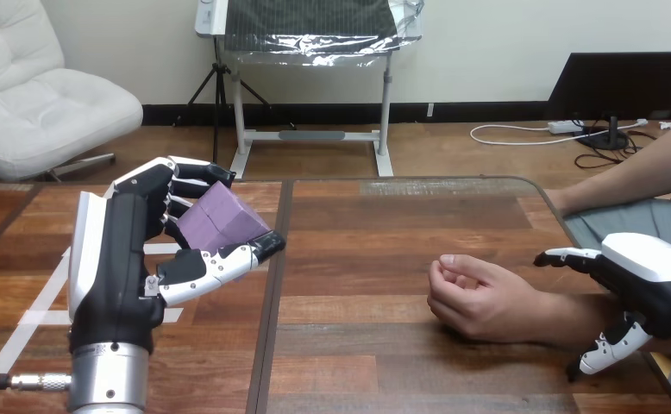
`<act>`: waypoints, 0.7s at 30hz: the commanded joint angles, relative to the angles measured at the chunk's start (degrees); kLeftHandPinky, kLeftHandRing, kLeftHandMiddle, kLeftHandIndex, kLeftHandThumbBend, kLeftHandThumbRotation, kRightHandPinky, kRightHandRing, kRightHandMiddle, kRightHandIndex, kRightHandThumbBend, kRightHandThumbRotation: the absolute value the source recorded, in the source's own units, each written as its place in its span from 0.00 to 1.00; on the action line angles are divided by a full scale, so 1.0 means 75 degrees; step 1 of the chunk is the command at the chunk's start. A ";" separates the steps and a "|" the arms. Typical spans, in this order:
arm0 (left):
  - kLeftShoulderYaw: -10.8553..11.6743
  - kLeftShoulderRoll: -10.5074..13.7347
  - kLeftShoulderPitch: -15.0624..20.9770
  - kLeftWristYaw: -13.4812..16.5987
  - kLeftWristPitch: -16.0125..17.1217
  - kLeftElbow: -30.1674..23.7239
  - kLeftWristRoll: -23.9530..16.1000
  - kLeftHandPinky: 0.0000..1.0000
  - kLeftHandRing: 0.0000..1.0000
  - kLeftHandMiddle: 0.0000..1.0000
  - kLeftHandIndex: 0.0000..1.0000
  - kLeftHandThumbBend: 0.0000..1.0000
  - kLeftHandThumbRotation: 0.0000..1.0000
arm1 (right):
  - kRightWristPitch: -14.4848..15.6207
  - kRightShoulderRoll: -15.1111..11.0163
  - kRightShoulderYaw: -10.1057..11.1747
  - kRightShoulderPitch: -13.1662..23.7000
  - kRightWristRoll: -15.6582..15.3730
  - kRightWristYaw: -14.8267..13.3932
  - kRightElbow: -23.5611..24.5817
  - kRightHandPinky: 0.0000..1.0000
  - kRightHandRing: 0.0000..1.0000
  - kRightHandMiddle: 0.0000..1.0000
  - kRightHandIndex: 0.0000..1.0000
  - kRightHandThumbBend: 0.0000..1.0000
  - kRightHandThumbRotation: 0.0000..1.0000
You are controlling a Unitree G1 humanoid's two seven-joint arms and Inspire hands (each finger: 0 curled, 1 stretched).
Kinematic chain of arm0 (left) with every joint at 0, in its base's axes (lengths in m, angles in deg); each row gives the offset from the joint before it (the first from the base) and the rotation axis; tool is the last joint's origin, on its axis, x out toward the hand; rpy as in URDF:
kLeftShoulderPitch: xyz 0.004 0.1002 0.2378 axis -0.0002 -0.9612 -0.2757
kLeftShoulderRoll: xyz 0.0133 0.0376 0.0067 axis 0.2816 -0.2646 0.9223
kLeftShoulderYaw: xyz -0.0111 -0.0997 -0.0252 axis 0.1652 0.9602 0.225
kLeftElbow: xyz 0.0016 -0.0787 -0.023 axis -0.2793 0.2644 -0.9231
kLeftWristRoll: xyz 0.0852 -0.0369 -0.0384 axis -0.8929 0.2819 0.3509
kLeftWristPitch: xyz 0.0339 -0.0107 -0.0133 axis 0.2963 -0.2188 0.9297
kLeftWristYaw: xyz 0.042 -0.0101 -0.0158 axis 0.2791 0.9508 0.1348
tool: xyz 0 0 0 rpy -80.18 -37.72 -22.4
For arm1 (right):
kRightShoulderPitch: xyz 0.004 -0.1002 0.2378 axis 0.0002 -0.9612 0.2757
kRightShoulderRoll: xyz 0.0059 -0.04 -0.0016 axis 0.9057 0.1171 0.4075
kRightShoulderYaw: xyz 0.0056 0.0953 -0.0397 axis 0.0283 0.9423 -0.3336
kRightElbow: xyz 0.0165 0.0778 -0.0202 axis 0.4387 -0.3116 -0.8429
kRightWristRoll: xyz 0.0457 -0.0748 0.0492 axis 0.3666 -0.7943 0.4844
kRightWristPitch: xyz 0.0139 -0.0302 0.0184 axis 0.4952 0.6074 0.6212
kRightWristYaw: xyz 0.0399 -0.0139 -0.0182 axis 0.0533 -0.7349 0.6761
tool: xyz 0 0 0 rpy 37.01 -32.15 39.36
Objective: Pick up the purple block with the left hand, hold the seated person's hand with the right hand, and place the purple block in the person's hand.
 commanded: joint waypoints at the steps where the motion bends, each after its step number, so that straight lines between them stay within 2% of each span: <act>1: 0.0055 -0.0004 0.0371 0.0017 0.0274 -0.0028 -0.0013 0.27 0.33 0.39 0.41 0.73 0.00 | -0.0038 -0.0029 -0.0264 0.0365 -0.0092 -0.0195 -0.0307 0.91 0.88 0.89 0.88 1.00 0.13; 10: 0.0059 -0.0013 0.0352 -0.0004 0.0244 -0.0072 -0.0013 0.27 0.33 0.38 0.41 0.73 0.00 | -0.0052 0.0078 -0.0544 0.0357 -0.0215 -0.0432 -0.0518 0.87 0.86 0.87 0.86 1.00 0.13; 21: 0.0091 -0.0032 0.0312 -0.0038 0.0236 -0.0149 0.0097 0.26 0.32 0.38 0.41 0.73 0.00 | 0.0112 0.0229 -0.0778 0.0249 -0.0190 -0.0439 -0.0607 0.78 0.85 0.85 0.84 1.00 0.11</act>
